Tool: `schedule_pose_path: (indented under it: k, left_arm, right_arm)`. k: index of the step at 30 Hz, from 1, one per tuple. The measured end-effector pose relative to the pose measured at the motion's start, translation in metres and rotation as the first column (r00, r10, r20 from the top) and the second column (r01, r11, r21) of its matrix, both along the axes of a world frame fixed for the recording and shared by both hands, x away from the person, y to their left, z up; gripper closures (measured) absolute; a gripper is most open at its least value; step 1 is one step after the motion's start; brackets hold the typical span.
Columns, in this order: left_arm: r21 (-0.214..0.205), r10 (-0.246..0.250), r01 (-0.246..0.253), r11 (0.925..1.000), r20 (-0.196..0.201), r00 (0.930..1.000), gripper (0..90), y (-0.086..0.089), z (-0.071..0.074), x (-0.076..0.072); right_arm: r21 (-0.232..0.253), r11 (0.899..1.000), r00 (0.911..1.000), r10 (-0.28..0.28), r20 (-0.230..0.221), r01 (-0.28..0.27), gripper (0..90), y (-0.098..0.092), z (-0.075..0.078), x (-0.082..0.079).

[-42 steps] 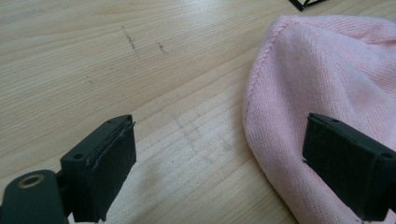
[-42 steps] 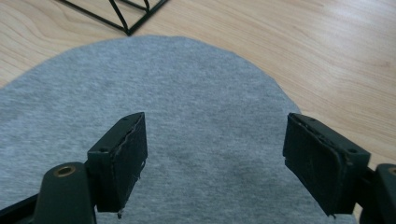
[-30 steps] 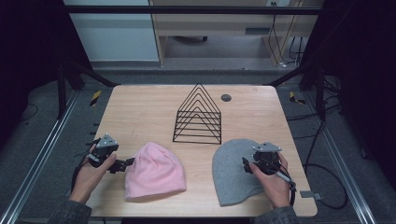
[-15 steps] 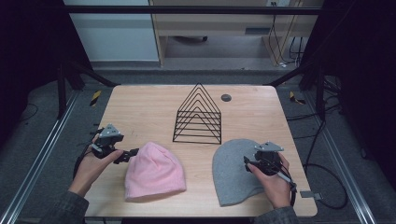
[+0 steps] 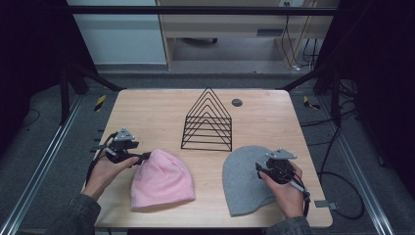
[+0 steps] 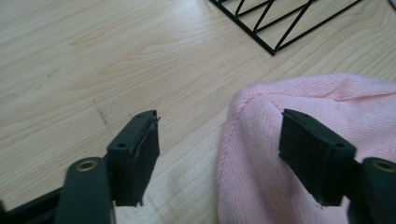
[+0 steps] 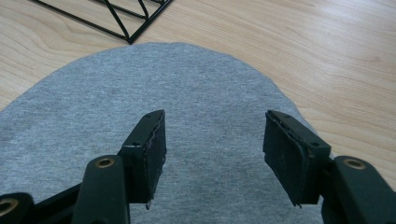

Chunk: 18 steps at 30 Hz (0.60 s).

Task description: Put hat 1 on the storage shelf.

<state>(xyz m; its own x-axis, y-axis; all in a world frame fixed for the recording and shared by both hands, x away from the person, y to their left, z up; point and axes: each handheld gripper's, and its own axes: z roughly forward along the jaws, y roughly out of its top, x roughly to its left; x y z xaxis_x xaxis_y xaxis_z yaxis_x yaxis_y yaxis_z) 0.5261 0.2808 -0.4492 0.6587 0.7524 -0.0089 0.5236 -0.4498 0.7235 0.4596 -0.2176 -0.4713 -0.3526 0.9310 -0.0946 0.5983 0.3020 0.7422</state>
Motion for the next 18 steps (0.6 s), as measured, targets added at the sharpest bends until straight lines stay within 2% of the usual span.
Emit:
schedule_pose_path:
  k: [5,9,14,18]
  left_arm:
    - [-0.021,-0.02,0.019,0.9996,-0.016,0.9997,34.4,-0.01,-0.008,0.004]
    - [0.025,-0.03,0.031,0.9992,-0.043,0.9986,35.5,-0.018,-0.022,0.001]
    - [0.02,-0.034,0.035,0.9992,-0.069,0.997,41.0,-0.02,-0.026,0.002]
    - [0.043,-0.048,0.052,0.9977,-0.085,0.9952,46.7,-0.024,-0.026,0.0]
  right_arm:
    - [-0.001,1.0,1.0,0.002,-0.009,-0.002,37.4,0.0,-0.001,0.0]
    - [0.004,1.0,1.0,-0.002,-0.005,0.002,36.7,0.0,0.0,-0.001]
    - [0.001,1.0,0.9999,-0.003,-0.015,0.003,33.9,0.001,-0.002,0.0]
    - [0.001,1.0,1.0,0.0,-0.009,0.0,32.9,0.002,-0.001,0.001]
